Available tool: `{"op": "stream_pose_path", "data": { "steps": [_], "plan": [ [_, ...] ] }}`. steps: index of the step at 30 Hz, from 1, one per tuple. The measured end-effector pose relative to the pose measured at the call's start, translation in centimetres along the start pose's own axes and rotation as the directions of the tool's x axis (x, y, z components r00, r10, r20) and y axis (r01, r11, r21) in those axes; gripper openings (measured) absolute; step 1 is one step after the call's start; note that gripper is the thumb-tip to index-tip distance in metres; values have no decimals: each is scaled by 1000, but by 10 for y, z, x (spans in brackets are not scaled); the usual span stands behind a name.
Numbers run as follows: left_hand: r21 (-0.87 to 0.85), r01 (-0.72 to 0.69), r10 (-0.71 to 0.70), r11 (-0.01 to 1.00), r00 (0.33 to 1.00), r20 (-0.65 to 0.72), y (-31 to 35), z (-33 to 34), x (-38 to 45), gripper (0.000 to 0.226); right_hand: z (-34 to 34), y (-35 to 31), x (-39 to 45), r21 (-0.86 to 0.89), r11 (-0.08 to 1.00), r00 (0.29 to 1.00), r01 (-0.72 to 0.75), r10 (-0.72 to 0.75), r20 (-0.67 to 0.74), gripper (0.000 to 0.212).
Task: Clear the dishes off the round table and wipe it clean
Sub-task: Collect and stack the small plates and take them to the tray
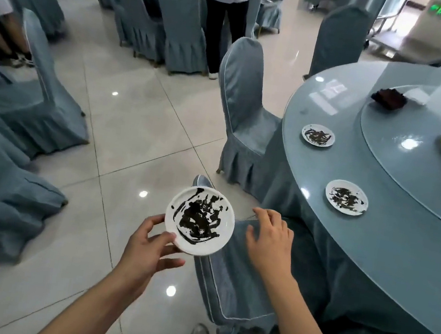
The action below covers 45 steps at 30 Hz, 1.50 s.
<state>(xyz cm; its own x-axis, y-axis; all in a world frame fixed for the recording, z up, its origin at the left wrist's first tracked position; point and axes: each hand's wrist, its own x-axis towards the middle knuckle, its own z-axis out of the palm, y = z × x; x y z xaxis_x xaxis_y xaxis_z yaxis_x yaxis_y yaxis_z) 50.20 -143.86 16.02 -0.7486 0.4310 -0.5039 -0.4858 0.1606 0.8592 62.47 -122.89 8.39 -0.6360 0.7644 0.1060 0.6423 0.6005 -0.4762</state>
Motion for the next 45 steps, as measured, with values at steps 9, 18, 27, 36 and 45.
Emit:
{"op": "stream_pose_path", "data": {
  "steps": [9, 18, 27, 36, 45],
  "plan": [
    [68, 26, -37, 997, 987, 155, 78, 19, 135, 38, 19, -29, 87, -36, 986, 983, -165, 162, -85, 43],
    [244, 9, -108, 970, 913, 394, 152, 29, 280, 38, 64, -69, 180, -8, 894, 878, -447, 437, -196, 41],
    [362, 15, -216, 932, 826, 521, 197, 40, 388, 37, 100, -100, 234, 35, 767, 738, -641, 628, -246, 42],
    [441, 9, -297, 897, 751, 589, 214, 122, 482, 37, 111, -52, 301, 123, 666, 623, -736, 737, -263, 41],
    [589, -12, -428, 808, 675, 601, 201, 274, 558, 38, 88, 63, 389, 218, 511, 470, -832, 857, -214, 44]
  ]
}}
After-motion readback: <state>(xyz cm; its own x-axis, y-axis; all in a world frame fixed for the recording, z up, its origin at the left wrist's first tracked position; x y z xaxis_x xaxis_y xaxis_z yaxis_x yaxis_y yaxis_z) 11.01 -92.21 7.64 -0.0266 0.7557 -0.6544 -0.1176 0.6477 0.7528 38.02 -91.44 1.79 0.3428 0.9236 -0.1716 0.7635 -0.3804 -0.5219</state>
